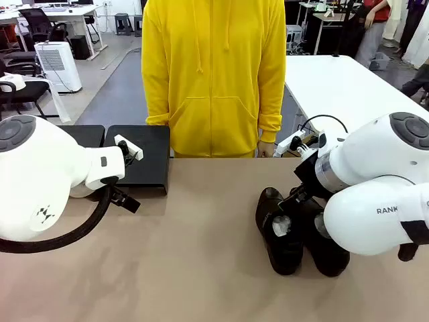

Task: Organize the shoes by placing them on the stand.
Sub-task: Pick up one Shoe and place it in the middle of the table.

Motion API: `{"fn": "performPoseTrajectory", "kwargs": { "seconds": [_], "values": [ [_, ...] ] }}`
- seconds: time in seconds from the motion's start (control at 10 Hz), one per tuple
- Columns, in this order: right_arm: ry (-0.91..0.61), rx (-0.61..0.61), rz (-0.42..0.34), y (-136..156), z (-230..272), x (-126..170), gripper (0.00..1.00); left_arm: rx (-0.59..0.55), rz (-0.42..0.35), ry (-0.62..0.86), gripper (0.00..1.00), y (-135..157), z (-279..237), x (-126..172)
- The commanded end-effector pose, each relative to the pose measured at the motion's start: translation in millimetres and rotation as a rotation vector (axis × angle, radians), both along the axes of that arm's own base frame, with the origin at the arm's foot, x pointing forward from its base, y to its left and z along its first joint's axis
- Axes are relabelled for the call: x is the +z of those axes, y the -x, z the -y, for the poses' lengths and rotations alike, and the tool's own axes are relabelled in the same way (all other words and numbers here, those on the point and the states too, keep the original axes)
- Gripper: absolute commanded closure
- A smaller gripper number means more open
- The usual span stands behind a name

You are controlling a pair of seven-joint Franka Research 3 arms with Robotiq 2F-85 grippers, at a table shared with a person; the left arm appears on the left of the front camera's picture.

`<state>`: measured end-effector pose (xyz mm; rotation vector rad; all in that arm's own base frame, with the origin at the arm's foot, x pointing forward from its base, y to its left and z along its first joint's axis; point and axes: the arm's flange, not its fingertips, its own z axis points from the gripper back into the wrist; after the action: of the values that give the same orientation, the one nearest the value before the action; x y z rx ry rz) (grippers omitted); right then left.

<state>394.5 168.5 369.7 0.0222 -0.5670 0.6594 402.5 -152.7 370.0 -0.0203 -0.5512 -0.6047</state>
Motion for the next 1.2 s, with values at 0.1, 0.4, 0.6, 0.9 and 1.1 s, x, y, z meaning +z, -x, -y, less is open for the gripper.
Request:
{"fn": "performPoseTrajectory", "kwargs": {
  "seconds": [0.1,0.4,0.6,0.9,1.1],
  "values": [
    [-0.001,0.0,0.001,-0.1,-0.1,0.3,0.0,0.0,0.0,0.0,0.0,0.1,0.0,0.2],
    [-0.001,0.0,0.001,-0.1,-0.1,0.3,0.0,0.0,0.0,0.0,0.0,0.1,0.0,0.2],
    [-0.001,0.0,0.001,-0.1,-0.1,0.3,0.0,0.0,0.0,0.0,0.0,0.1,0.0,0.2],
    [-0.001,0.0,0.001,-0.1,-0.1,0.3,0.0,0.0,0.0,0.0,0.0,0.1,0.0,0.2],
    [-0.001,0.0,0.001,-0.1,-0.1,0.3,0.0,0.0,0.0,0.0,0.0,0.1,0.0,0.2]
  ]
}}
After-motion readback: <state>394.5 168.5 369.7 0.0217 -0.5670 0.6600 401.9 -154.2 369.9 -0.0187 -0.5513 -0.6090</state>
